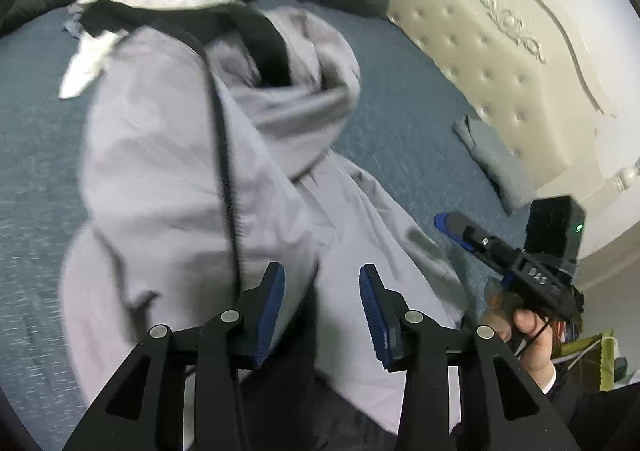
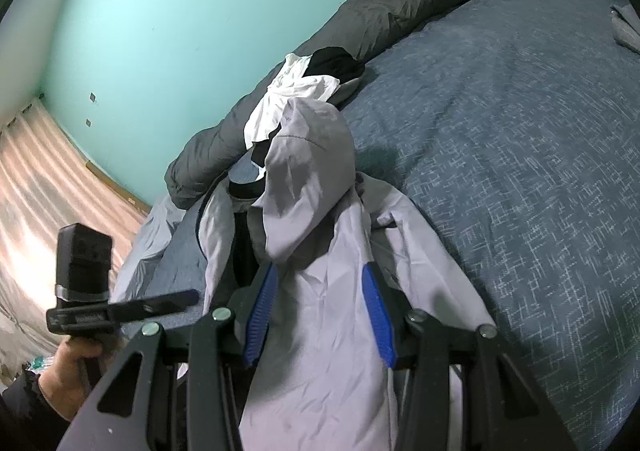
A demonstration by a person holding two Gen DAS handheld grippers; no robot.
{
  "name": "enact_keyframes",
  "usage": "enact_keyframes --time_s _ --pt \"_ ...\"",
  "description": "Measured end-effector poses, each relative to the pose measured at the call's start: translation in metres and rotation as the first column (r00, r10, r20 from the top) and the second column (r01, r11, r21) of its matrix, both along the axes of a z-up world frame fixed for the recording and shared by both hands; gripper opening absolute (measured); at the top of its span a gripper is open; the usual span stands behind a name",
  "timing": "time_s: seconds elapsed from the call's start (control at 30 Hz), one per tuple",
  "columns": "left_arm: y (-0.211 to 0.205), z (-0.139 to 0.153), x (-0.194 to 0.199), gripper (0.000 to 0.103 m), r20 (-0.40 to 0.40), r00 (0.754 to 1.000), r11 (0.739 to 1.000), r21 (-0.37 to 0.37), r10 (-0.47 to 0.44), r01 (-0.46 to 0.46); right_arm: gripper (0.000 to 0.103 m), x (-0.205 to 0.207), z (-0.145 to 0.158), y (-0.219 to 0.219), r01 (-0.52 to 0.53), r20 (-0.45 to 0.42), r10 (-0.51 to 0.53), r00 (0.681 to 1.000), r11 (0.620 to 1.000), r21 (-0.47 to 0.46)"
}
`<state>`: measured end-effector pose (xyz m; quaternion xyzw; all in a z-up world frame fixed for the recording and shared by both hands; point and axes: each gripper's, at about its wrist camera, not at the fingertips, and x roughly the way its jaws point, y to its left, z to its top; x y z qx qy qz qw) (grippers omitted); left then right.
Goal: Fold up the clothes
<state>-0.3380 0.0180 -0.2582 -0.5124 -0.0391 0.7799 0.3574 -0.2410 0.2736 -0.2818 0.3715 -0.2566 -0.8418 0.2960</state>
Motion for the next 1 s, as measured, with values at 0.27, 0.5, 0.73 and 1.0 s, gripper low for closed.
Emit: enact_keyframes --time_s 0.27,0.5,0.73,1.0 --pt "-0.096 -0.011 -0.011 0.044 -0.004 0.984 0.981 -0.080 0.179 -0.179 0.045 0.000 -0.001 -0.001 0.000 0.006 0.000 1.000 1.000 -0.004" --pt "-0.150 -0.056 -0.007 0.047 0.091 0.962 0.963 -0.107 0.256 -0.246 0.045 0.000 -0.005 -0.002 0.002 0.015 -0.002 1.000 1.000 0.009" --pt "-0.154 -0.084 -0.006 0.048 0.162 0.960 0.969 -0.137 0.228 -0.207 0.045 -0.002 -0.011 -0.007 -0.006 0.030 0.005 1.000 1.000 0.029" --pt "-0.148 -0.080 -0.001 0.001 0.139 0.972 0.976 -0.132 0.188 -0.170 0.045 -0.003 -0.014 -0.007 -0.001 0.038 0.000 0.999 0.999 0.038"
